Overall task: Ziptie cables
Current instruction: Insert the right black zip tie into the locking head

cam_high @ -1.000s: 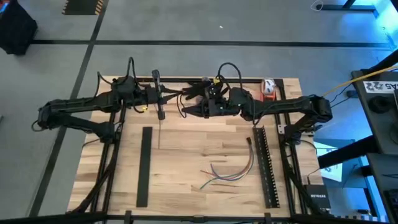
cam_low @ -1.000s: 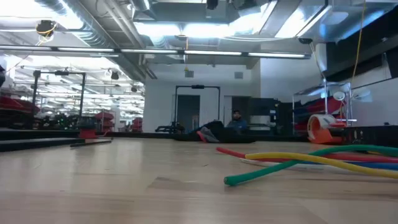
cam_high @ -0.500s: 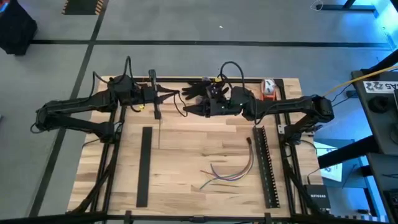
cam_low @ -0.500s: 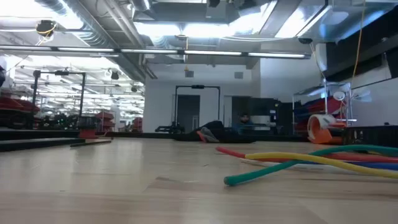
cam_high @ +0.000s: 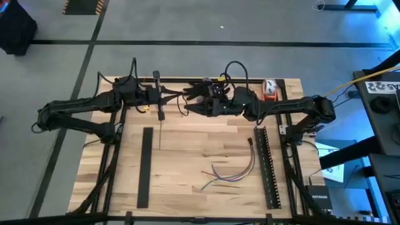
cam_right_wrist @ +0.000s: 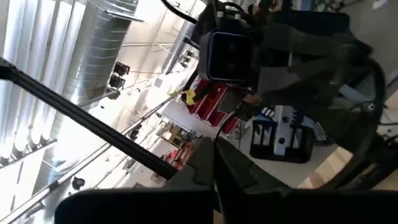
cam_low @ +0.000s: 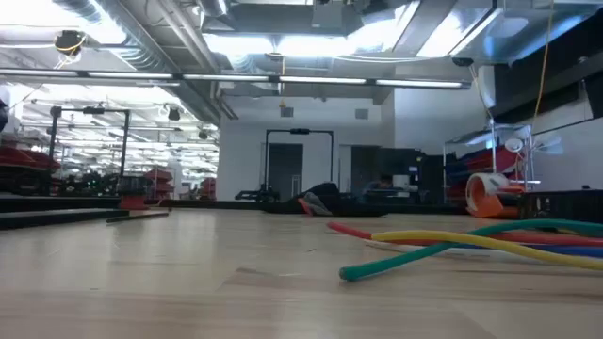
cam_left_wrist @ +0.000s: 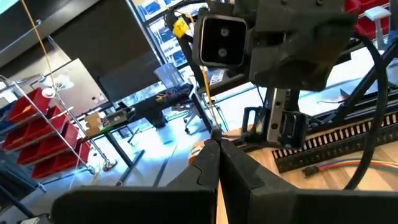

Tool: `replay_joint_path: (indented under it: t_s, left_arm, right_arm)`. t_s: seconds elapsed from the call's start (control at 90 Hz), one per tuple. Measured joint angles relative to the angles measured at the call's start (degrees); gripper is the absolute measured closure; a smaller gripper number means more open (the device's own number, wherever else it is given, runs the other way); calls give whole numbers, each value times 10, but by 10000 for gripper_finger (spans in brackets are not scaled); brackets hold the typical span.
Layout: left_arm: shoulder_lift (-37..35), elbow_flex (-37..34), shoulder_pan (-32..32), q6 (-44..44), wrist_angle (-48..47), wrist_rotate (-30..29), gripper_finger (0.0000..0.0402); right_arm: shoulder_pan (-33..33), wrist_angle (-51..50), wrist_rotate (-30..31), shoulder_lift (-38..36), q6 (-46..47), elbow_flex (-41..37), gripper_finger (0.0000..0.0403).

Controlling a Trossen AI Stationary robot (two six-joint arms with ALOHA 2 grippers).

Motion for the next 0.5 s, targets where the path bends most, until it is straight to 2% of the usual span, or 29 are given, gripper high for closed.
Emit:
replay_joint_path:
  t_s: [0.167,0.5]
  left_arm:
    - [-2,1,0,-27,41,0,401]
    - [-1,1,-2,-55,42,0,401]
  right_arm:
    - [0,-34,-3,2,-24,0,403]
    - [-5,-63,16,3,-29,0,403]
